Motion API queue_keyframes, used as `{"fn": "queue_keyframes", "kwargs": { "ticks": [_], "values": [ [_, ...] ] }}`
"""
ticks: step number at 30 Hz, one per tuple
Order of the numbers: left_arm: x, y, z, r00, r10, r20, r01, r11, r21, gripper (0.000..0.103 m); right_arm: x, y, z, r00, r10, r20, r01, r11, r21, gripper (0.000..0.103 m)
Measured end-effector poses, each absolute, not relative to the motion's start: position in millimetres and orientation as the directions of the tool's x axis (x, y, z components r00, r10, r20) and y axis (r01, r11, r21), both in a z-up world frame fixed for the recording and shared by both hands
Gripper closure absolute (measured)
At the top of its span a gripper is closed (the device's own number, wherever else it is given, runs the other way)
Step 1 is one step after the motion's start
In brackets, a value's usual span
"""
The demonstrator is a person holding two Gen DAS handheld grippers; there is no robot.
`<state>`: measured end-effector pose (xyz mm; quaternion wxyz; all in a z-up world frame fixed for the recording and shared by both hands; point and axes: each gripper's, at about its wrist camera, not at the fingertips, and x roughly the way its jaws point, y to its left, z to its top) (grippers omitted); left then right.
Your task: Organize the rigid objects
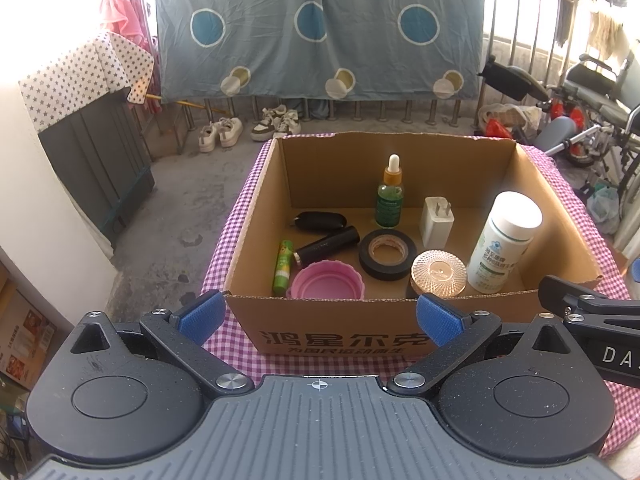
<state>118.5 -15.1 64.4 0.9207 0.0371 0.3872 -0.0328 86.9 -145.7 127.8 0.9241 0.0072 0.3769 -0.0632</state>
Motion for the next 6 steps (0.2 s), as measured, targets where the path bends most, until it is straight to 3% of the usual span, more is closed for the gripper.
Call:
{"fn": "queue_keyframes", "kwargs": {
  "ticks": [6],
  "values": [
    [118.6,-15.0,64.4,0.698,-0.031,-0.716,0.089,0.995,0.044,0.001,86.9,-145.6,127.9,0.708,-0.111,-0.697,0.122,0.992,-0.034,0.0]
  ]
}}
